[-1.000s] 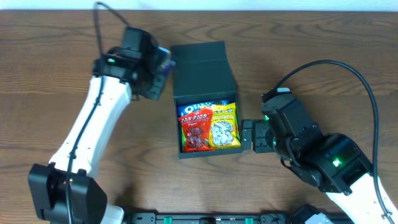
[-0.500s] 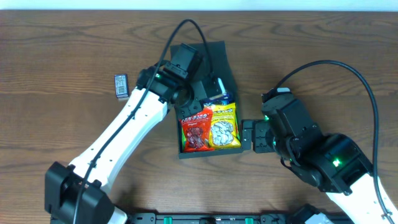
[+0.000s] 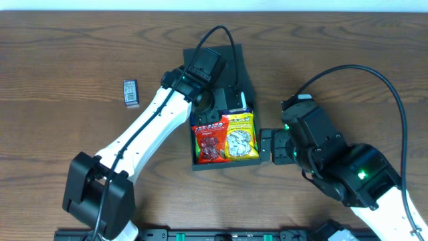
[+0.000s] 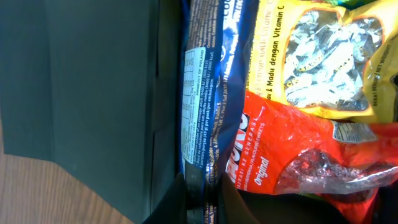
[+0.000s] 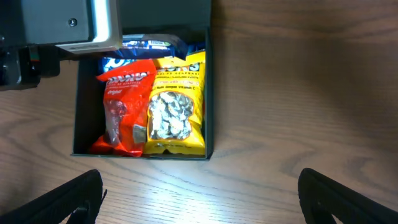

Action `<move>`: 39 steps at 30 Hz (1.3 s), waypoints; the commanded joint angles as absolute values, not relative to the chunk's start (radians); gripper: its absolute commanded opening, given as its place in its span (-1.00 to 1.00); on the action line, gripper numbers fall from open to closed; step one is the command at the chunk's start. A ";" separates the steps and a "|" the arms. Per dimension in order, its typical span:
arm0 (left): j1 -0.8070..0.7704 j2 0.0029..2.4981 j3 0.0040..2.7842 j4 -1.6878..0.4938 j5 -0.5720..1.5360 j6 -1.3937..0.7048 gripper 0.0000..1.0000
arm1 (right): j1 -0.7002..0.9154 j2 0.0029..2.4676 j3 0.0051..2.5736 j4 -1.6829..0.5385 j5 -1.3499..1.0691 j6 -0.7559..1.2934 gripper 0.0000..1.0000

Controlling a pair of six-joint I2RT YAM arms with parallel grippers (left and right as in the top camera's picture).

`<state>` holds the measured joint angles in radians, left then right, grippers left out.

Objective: Pack container
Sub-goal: 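Drop the blue bar into the box and retract the left gripper, then reach the left gripper to the small blue pack and grasp it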

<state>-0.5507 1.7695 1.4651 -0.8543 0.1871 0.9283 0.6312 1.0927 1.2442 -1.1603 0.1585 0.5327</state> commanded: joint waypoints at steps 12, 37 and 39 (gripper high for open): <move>-0.543 1.747 1.490 -0.863 0.017 0.504 0.91 | 0.620 1.092 1.260 -1.163 0.176 0.519 0.98; -0.018 1.683 1.485 -0.889 0.034 0.004 0.91 | 0.620 1.092 1.260 -1.163 0.176 0.519 0.99; 0.006 1.692 1.480 -0.855 0.058 -0.008 0.91 | 0.620 1.092 1.260 -1.163 0.176 0.519 0.98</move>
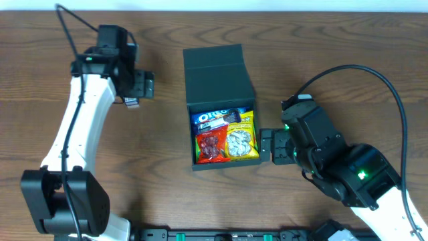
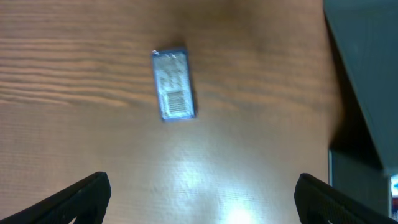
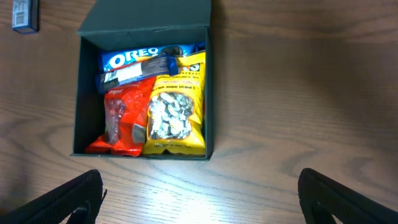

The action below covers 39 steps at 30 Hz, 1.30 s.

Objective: Pack container
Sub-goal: 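Reach the left gripper to the small blue pack and grasp it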

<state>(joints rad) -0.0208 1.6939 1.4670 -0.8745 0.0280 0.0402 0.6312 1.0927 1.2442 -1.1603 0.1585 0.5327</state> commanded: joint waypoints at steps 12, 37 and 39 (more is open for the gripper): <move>0.033 1.866 1.475 -0.764 0.071 -0.083 0.91 | 0.620 1.092 1.260 -1.163 0.176 0.519 0.99; 0.066 2.057 1.475 -0.604 0.033 -0.120 1.00 | 0.620 1.092 1.260 -1.163 0.176 0.519 0.98; 0.079 2.057 1.475 -0.598 0.036 -0.120 0.84 | 0.620 1.092 1.260 -1.163 0.176 0.519 0.98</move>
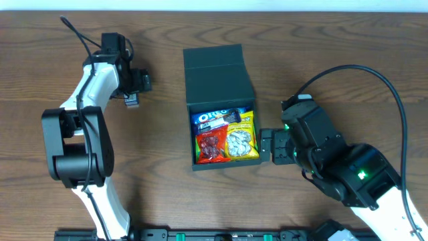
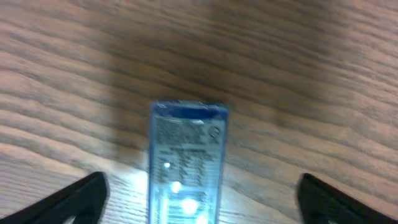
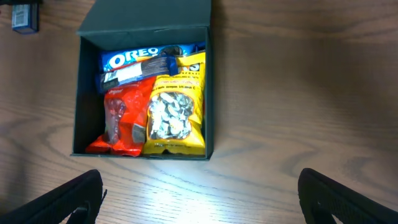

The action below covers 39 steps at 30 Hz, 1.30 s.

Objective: Pack container
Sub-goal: 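Reach the left gripper to the small blue pack and grasp it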

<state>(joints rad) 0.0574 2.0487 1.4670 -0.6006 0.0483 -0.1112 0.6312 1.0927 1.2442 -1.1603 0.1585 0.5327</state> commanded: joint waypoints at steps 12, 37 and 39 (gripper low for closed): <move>0.089 2.059 1.431 -0.592 0.078 -0.112 0.54 | 0.620 1.092 1.260 -1.163 0.176 0.519 0.98; 0.089 2.059 1.374 -0.572 0.075 -0.112 -0.54 | 0.620 1.092 1.260 -1.163 0.176 0.519 0.99; 0.089 2.059 1.376 -0.593 0.075 -0.112 -0.61 | 0.620 1.092 1.260 -1.163 0.176 0.519 0.99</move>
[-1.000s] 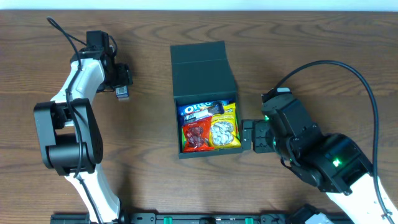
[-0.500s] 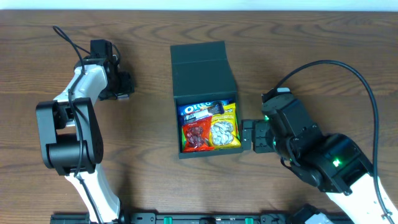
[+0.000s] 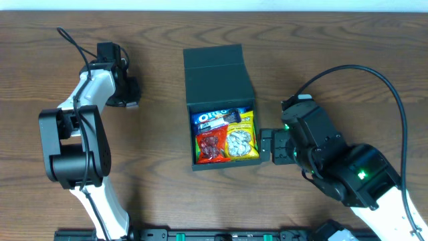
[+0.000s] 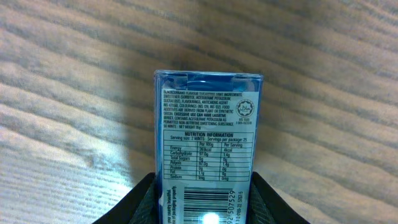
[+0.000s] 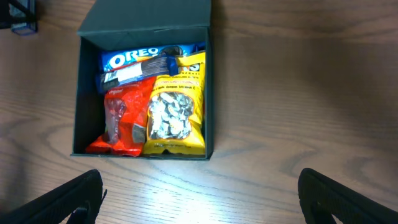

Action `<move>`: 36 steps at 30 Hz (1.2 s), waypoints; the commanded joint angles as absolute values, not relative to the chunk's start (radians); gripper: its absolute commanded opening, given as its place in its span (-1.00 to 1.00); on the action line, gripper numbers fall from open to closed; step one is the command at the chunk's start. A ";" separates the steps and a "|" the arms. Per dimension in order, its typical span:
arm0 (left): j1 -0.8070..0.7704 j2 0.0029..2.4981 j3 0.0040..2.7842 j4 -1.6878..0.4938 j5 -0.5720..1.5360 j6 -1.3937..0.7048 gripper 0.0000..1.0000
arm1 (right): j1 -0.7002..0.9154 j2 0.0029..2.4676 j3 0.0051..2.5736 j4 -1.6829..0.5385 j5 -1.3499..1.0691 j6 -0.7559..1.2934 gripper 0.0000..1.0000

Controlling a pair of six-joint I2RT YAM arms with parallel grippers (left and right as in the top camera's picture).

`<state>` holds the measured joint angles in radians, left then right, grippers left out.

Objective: Pack container
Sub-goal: 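Reach the left gripper to the small blue pack and grasp it, then carry the small blue pack right and place it in the box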

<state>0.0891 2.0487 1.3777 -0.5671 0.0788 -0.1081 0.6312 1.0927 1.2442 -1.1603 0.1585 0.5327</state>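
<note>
A small blue mint box (image 4: 207, 137) lies label-up on the wooden table. My left gripper (image 4: 205, 202) is shut on it, a black finger (image 4: 144, 200) pressed against each long side. In the overhead view that gripper (image 3: 127, 94) covers the box at the far left. The black container (image 3: 224, 165) stands open in the middle, holding an Oreo pack (image 3: 214, 116), a red bag (image 3: 209, 144) and a yellow candy bag (image 3: 241, 140). My right gripper (image 3: 267, 146) is open just right of the container, holding nothing.
The container's lid (image 3: 217, 70) is folded back flat toward the far side. Bare wooden table (image 3: 334, 47) lies all around. In the right wrist view the container (image 5: 77, 93) sits ahead, above the right gripper (image 5: 199, 199).
My left gripper was open, straddling the mint box with wide gaps. Now it sits lower and its fingers are shut against both sides of the box. The right arm has not moved.
First my left gripper was inside the container at the Oreo pack, with the mint box alone at the far left. Then it hung open over the table near the mint box, then lower with the box between its fingers, and now it grips the box.
</note>
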 commanded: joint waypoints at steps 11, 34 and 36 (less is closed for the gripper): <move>0.078 2.030 1.485 -0.838 0.109 -0.100 -0.88 | 0.620 1.092 1.260 -1.163 0.176 0.519 0.99; -0.350 1.732 1.490 -0.999 0.203 0.511 -0.88 | 0.620 1.092 1.260 -1.163 0.176 0.519 0.99; -0.387 1.732 1.490 -1.004 0.224 0.599 -0.88 | 0.620 1.092 1.260 -1.163 0.176 0.519 0.98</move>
